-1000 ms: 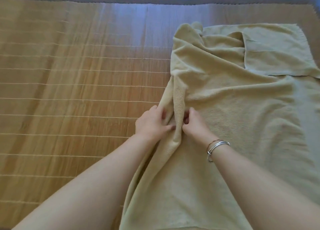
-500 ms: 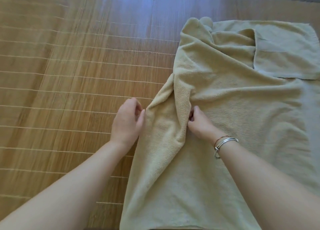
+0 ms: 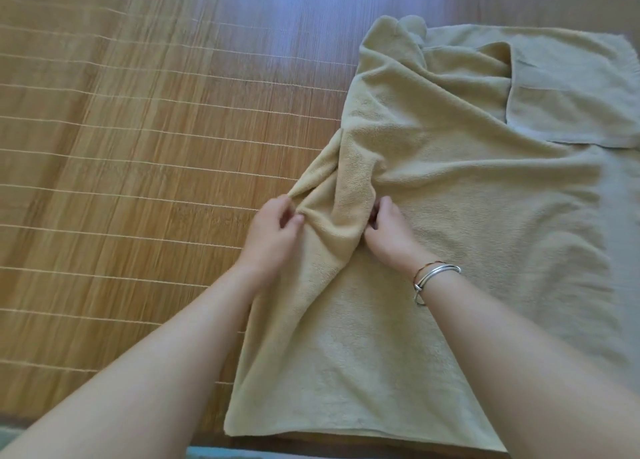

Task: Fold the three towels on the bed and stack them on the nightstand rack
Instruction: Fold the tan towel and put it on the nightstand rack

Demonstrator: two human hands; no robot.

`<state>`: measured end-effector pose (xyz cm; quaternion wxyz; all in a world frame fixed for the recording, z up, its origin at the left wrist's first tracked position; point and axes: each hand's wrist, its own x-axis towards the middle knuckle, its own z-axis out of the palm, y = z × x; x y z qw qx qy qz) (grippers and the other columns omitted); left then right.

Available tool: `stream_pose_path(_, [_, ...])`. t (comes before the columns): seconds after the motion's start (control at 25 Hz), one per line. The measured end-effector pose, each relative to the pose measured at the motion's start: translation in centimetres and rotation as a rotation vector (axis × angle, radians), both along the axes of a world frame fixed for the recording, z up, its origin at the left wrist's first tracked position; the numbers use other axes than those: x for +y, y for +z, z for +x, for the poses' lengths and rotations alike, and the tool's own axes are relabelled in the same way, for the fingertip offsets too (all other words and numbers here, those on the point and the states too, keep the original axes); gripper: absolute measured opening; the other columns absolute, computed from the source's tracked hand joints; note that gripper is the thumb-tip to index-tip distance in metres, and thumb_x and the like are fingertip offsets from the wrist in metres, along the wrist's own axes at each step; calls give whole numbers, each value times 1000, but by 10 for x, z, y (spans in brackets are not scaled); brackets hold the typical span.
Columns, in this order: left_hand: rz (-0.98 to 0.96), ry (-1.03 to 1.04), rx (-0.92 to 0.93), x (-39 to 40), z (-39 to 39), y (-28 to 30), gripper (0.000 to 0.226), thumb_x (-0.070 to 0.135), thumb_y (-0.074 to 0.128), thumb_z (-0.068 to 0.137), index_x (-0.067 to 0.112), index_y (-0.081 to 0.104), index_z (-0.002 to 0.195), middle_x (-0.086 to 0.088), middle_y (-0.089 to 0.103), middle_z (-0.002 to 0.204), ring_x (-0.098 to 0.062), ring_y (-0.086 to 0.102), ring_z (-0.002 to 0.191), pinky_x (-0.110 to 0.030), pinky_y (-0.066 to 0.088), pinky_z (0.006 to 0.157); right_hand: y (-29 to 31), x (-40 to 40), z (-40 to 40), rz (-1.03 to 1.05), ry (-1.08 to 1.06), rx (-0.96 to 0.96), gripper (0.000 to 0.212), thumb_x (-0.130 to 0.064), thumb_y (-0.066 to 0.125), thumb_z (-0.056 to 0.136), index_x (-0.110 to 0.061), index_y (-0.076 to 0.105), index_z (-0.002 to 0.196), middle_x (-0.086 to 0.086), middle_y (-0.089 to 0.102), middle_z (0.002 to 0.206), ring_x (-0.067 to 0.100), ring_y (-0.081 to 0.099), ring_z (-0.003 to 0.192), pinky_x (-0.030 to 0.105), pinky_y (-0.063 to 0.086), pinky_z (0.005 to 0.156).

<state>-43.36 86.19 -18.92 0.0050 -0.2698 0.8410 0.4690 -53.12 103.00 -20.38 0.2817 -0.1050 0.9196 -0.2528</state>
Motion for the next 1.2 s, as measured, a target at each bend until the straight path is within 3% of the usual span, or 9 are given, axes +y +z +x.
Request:
stream_pose_path(0.08, [34,146,-21,-32,6,5,18,15,52,94,3,49,81,-2,50,77,-19,45,73,-28,36,62,1,0,1,-6,-3,17,22,-19,50,93,-4,44,109,17,49,118,31,50,106,39,41,93])
stream_pose_path(0.2, [-155,214,-194,-65,23,6,18,22,47,98,8,49,88,-8,59,88,-28,59,84,-35,46,66,0,0,3,-7,2,51,20,-22,50,95,-7,44,106,14,49,115,29,50,104,38,41,92])
stream_pose_path(0.4, [-36,15,-374,-28,41,22,52,66,53,82,18,45,101,5,57,91,-12,59,80,-29,49,63,0,0,7,33,17,58,32,-38,52,92,-11,41,105,9,47,115,27,47,106,38,40,94])
stream_pose_path(0.56, [-230,-2,-446,-24,65,17,34,47,63,86,18,45,89,0,62,89,-20,59,78,-40,51,67,3,0,10,81,75,90,52,-51,59,86,-10,40,111,9,44,117,26,45,109,39,40,97])
stream_pose_path(0.72, [-416,23,-261,-24,50,23,38,32,70,79,17,42,100,2,48,101,-20,49,90,-33,41,70,8,1,9,28,53,58,46,-45,61,86,-10,42,110,5,44,109,21,44,102,35,41,92])
stream_pose_path(0.8, [-483,-67,-113,-12,28,30,32,24,67,81,16,44,102,1,45,103,-20,43,91,-32,40,75,11,6,6,-108,-46,-1,30,-33,58,91,-10,47,105,5,50,98,22,50,92,34,43,81])
stream_pose_path(0.88, [-521,-222,-37,6,-4,36,19,21,62,84,16,51,98,0,48,101,-20,43,90,-34,43,77,21,24,-6,-229,-188,-26,13,-22,51,94,-11,51,100,4,57,88,28,59,85,41,49,77])
stream_pose_path(1.04, [-529,-390,42,47,-73,46,10,20,53,89,15,58,96,-1,54,102,-22,47,94,-36,43,81,44,85,-64,-217,-369,189,11,-14,45,93,-10,55,92,0,57,79,27,59,80,36,47,72])
stream_pose_path(1.2, [-375,-401,26,88,-145,52,16,20,51,91,15,58,104,2,54,108,-20,51,104,-36,45,87,55,153,-137,-141,-433,365,14,-12,45,91,-8,59,91,10,62,93,28,58,87,37,49,75])
